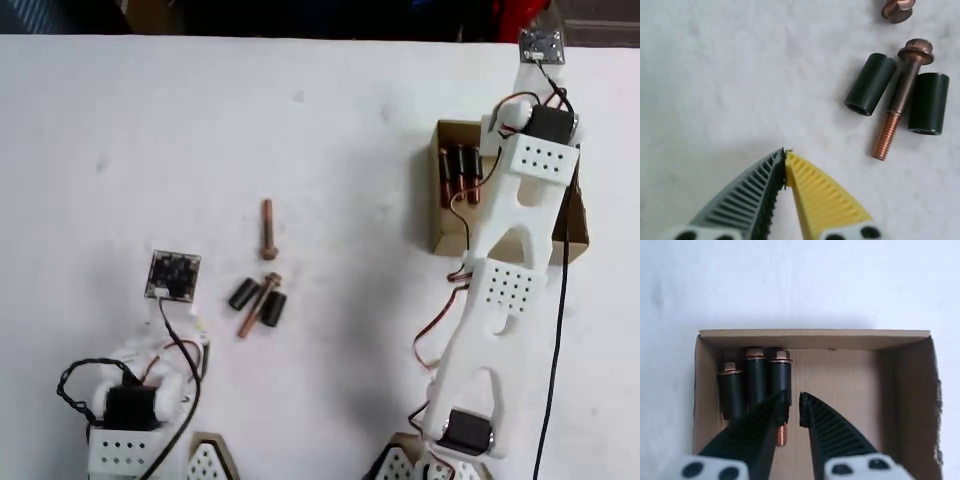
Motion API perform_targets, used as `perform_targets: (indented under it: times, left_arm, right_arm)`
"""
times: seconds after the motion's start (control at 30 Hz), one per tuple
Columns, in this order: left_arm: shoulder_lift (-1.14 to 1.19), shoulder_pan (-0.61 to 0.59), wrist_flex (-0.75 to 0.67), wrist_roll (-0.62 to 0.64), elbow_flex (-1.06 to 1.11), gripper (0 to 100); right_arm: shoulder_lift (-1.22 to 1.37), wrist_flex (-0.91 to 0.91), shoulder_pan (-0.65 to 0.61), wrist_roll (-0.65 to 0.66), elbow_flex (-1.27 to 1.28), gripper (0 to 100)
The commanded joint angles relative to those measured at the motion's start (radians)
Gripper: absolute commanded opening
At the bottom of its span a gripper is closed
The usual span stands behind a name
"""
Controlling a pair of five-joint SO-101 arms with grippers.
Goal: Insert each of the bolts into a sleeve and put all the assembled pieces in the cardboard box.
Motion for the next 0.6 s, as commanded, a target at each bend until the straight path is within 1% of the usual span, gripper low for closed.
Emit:
perform_targets:
  times: [0.0,0.23,0.57]
  left_arm:
    - [-0.01,-0.005,-0.012,-0.011,-0.003,3]
    - [-0.01,-0.005,-0.012,-0.011,-0.003,3]
    - [-0.01,-0.005,-0.014,-0.011,-0.003,3]
  right_arm:
    - [-0.025,0.021,-0.019,0.015,-0.04,1.7]
    - [-0.03,0.102,-0.031,0.015,-0.041,1.7]
    - [-0.145,0.111,-0.031,0.015,-0.04,1.7]
